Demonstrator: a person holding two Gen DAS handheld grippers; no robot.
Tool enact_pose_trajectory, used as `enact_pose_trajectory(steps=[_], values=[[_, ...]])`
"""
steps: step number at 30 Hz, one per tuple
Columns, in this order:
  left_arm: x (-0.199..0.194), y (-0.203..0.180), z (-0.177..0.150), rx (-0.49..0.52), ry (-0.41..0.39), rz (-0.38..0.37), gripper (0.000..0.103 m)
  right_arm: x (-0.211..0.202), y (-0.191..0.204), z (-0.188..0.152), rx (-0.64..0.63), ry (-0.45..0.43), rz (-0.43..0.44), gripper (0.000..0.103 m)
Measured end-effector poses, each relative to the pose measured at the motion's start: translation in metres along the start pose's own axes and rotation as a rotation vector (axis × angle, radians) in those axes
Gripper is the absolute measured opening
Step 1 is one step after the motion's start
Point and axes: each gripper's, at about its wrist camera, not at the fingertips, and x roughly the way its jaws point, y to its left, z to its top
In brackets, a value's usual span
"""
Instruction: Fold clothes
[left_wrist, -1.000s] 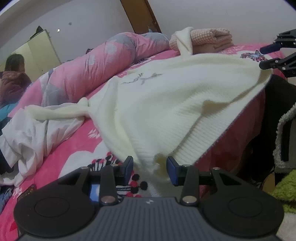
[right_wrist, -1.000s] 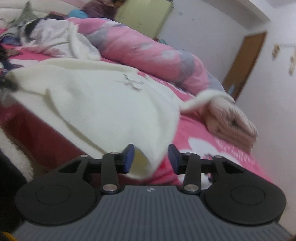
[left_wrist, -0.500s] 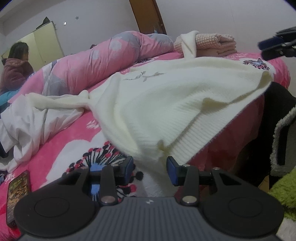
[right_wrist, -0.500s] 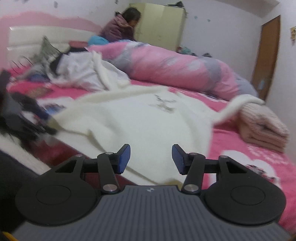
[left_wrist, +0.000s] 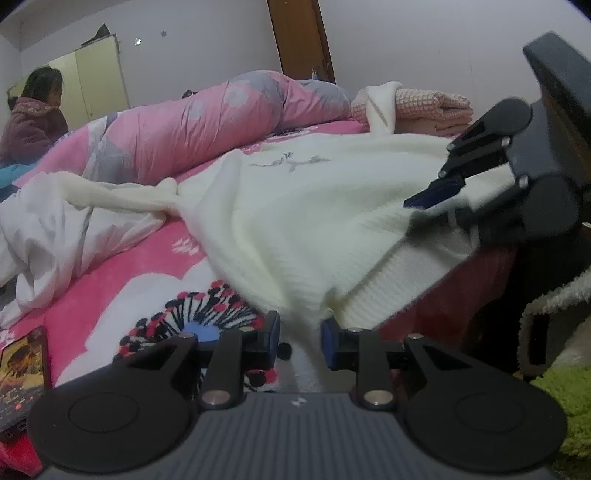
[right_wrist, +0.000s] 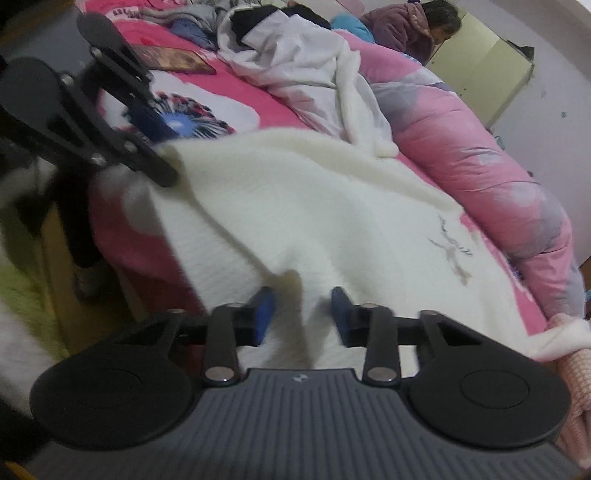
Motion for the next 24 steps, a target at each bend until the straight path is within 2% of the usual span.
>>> enact_pose_trajectory(steps=[1, 2, 6, 7, 11, 16, 18, 20, 22, 24], values=[[0.001, 0.0, 0.0, -0.002, 0.003, -0.001, 0.026, -0.004, -0.003, 0.001, 0.032, -0.014, -0.004, 0.001], [0.001, 0.0, -0.001, -0.007, 0.001, 0.004, 0.025, -0.01, -0.008, 0.002, 0.062, -0.031, 0.002, 0.001], [-0.001, 0.0, -0.001, -0.02, -0.004, 0.017, 0.006, -0.034, -0.024, -0.01, 0.163, -0.075, 0.039, 0.001], [-0.005, -0.001, 0.0, -0.011, -0.018, 0.023, 0.004, -0.039, -0.027, -0.014, 0.178, -0.078, 0.042, 0.001], [-0.021, -0.004, 0.002, 0.013, -0.049, 0.05, 0.003, -0.058, -0.031, -0.019, 0.184, -0.103, 0.06, 0.0], [-0.017, 0.0, -0.004, -0.034, 0.028, 0.028, 0.002, -0.044, -0.021, -0.032, 0.142, -0.066, 0.12, 0.0], [-0.015, 0.004, -0.006, -0.057, 0.057, 0.007, 0.003, -0.034, -0.014, -0.037, 0.106, -0.035, 0.133, 0.001], [-0.017, 0.015, -0.008, -0.116, 0.076, -0.043, 0.009, -0.028, -0.01, -0.04, 0.085, -0.021, 0.128, 0.001], [-0.024, 0.034, -0.011, -0.195, 0.076, -0.109, 0.022, -0.026, -0.01, -0.041, 0.082, -0.02, 0.13, 0.001], [-0.033, 0.057, -0.014, -0.296, 0.061, -0.163, 0.028, -0.025, -0.009, -0.041, 0.08, -0.025, 0.132, 0.001]])
